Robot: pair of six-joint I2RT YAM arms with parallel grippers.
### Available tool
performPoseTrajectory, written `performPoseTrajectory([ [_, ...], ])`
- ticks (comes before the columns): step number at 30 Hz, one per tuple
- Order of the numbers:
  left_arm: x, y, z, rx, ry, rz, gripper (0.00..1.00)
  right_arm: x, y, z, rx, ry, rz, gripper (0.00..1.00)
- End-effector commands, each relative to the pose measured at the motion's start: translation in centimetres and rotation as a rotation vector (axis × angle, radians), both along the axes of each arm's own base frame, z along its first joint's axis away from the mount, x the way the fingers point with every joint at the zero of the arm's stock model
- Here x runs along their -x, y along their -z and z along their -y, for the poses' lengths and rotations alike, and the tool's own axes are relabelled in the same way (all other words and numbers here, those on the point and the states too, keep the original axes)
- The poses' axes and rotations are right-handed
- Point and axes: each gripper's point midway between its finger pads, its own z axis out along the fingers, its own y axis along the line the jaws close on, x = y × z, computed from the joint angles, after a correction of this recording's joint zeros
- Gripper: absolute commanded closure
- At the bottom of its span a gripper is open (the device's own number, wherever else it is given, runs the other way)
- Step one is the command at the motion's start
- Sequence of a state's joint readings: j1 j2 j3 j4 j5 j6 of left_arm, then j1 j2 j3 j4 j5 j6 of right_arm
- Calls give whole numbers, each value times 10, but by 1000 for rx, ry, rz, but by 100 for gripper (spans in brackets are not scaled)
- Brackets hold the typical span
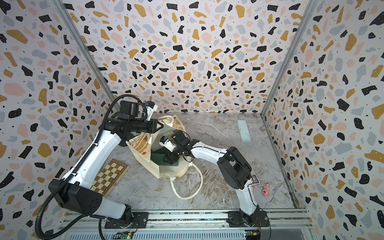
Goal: Take out the pencil case from the canvas bag
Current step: Pick up the pencil case from the canvas bag.
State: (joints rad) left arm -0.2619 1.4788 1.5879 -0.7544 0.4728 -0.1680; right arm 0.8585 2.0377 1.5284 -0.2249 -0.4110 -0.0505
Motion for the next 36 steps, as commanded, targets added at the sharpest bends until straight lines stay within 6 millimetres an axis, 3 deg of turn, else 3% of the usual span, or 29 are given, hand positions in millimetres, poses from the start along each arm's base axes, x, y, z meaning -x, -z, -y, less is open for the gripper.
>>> performPoseTrajectory([
  [1, 6, -37, 15, 84, 81, 105, 100, 5, 9, 7, 47, -47, -38, 30],
  [11, 3, -35, 11, 78, 62, 98, 100, 22, 3, 17, 46, -93, -60, 43],
  [22, 2, -34, 9, 75, 56, 98, 100, 43, -9, 44, 34, -66, -57, 45],
  [29, 1, -32, 10, 77, 60, 92, 100, 55, 1, 52, 42, -72, -94, 51],
  [36, 1, -32, 10, 79, 62, 92, 100, 56, 9, 58, 71, -62, -98, 49],
])
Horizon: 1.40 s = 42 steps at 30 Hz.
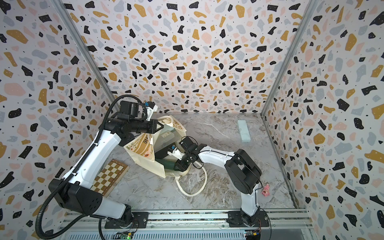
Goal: Take out the pencil case from the canvas bag
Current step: Pick up the pencil case from the canvas bag.
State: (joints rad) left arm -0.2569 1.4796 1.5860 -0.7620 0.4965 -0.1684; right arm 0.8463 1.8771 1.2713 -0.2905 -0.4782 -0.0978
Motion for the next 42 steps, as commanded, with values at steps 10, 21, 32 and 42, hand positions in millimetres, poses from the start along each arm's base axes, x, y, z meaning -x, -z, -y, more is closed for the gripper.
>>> performPoseTrajectory([
  [10, -1, -34, 8, 63, 42, 111, 100, -3, -30, 2, -40, 26, 48, 62],
  [21, -15, -27, -6, 25, -68, 90, 100, -22, -51, 18, -18, 177, 132, 76],
  [32, -37, -19, -31, -6, -299, 39, 100, -10, -101, 57, -106, 332, 199, 80],
  [42, -63, -27, -57, -17, -534, -2, 100, 0, -135, 99, -218, 467, 272, 80],
])
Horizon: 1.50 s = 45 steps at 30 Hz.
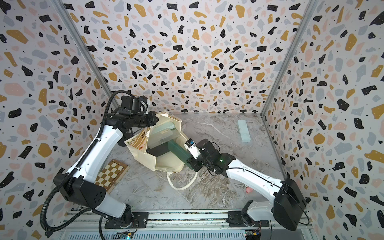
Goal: Take out the pencil case from the canvas bag
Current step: Pick up the pencil case from the canvas bag, then place the pencil case at the center of the board.
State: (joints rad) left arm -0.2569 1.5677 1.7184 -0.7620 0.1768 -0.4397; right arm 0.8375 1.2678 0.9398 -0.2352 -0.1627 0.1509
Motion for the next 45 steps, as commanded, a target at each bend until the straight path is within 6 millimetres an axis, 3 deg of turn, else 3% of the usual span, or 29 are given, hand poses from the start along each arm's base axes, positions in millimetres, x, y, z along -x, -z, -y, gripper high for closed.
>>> performPoseTrajectory([
  [1, -13, -24, -20, -2, -144, 49, 100, -8, -31, 12, -90, 78, 71, 80],
  [9, -17, -52, -49, -58, -304, 97, 100, -25, -58, 69, -181, 312, 133, 80],
  [14, -18, -53, -42, -49, -264, 107, 100, -46, -58, 112, -202, 491, 122, 80],
  [19, -15, -35, -27, -72, -141, 78, 100, -76, -42, 142, -169, 614, 52, 80],
  [25, -13, -17, -22, -106, -93, 7, 100, -128, -19, 169, -142, 721, -63, 81],
  [35, -14, -10, -24, -64, -71, -17, 100, -219, 17, 208, -175, 769, -190, 82],
  [45, -17, -6, -26, -18, -56, -22, 100, -269, 54, 237, -209, 735, -277, 82],
])
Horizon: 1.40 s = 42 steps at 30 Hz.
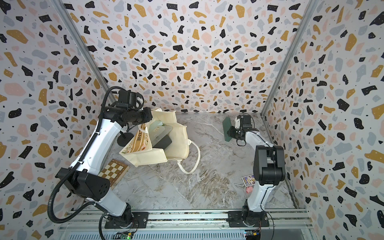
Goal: Take out the pencil case from the canvas bag
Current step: Place the pencil case at the center of the board.
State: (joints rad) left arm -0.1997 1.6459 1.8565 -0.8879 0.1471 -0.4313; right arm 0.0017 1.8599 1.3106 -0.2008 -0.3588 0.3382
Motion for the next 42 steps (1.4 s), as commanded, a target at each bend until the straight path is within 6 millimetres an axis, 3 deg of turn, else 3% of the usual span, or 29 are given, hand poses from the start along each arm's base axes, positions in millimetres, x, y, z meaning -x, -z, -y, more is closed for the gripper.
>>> performPoseTrajectory([
  [1, -5, -5, 3, 24, 24, 37, 100, -18, -21, -2, -45, -65, 67, 82],
  [10, -7, 0, 12, 58, 103, 42, 100, -36, 9, 18, -120, -72, 38, 81],
  [17, -7, 0, 12, 56, 111, 47, 100, -36, 25, 31, -141, -38, 24, 77],
  [22, -8, 0, 13, 71, 118, 45, 100, -30, 27, 35, -113, -21, 27, 62],
  [31, -8, 0, 10, 77, 112, 46, 100, -30, 16, 55, -5, 53, 45, 56],
  [37, -8, -3, -7, 72, 34, 56, 100, -27, -1, 62, 181, 98, 87, 54],
  [42, -3, -12, -45, 4, -140, 94, 100, -30, -2, 42, 304, 76, 87, 48],
])
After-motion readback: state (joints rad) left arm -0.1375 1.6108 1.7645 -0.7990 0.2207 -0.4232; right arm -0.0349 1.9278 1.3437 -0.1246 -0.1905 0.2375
